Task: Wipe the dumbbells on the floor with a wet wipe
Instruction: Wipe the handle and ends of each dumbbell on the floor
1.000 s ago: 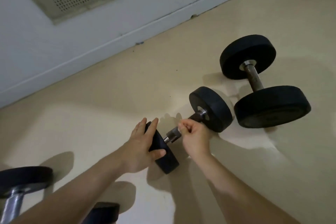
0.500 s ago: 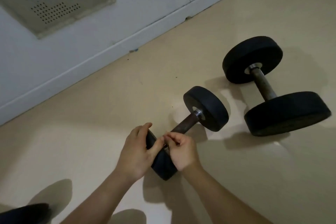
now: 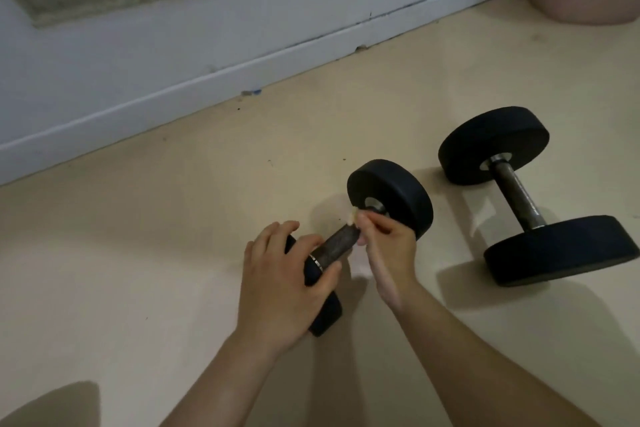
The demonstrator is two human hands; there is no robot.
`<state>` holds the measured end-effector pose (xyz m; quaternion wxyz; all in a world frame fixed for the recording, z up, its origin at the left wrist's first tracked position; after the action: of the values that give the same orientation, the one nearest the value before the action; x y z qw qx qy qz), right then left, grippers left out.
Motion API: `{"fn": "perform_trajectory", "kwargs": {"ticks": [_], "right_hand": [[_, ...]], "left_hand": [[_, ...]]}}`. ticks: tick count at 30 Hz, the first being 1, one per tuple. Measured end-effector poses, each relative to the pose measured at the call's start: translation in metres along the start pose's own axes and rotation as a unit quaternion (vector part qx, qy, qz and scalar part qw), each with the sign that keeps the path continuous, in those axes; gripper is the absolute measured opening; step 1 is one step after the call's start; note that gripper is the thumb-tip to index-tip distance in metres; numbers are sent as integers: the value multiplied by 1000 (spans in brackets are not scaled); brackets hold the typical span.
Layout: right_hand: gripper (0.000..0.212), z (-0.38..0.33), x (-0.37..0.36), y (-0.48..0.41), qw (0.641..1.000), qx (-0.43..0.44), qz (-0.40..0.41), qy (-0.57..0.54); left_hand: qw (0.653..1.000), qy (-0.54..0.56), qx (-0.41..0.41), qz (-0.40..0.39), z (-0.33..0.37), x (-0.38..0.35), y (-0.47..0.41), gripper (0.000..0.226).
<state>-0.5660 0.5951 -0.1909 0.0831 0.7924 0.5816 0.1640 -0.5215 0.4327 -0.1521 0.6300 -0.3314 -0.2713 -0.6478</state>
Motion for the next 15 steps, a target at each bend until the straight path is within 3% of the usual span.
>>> {"fn": "perform_trajectory", "kwargs": {"ticks": [2, 6, 8, 11, 13, 15], "right_hand": [[9, 1, -2, -5, 998, -30, 27, -40], [19, 12, -42, 39, 989, -62, -136, -6], [17, 1, -52, 40, 981, -71, -179, 21], [10, -19, -43, -2, 993, -49, -78, 78], [17, -18, -37, -21, 997, -70, 0, 30], [20, -5, -51, -12, 995, -91, -39, 4]], "left_hand": [[1000, 17, 15, -6, -10, 1, -7, 44], [997, 64, 45, 0, -23, 10, -28, 35], [989, 120, 85, -12, -34, 13, -39, 28], [969, 206, 138, -19, -49, 18, -56, 21], [951, 254, 174, -17, -58, 20, -63, 17], [938, 287, 193, -9, -65, 20, -70, 15]]}}
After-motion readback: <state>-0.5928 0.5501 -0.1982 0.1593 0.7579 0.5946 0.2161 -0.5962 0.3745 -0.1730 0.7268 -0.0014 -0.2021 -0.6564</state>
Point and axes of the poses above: each hand's wrist, its own y-axis away from the middle knuckle, its own x-axis out of the back of the hand, z = x × y, the point moved 4 cm from there along -y, towards the middle knuckle, and after that the axes turned 9 degrees about y, right-handed, at the moved point
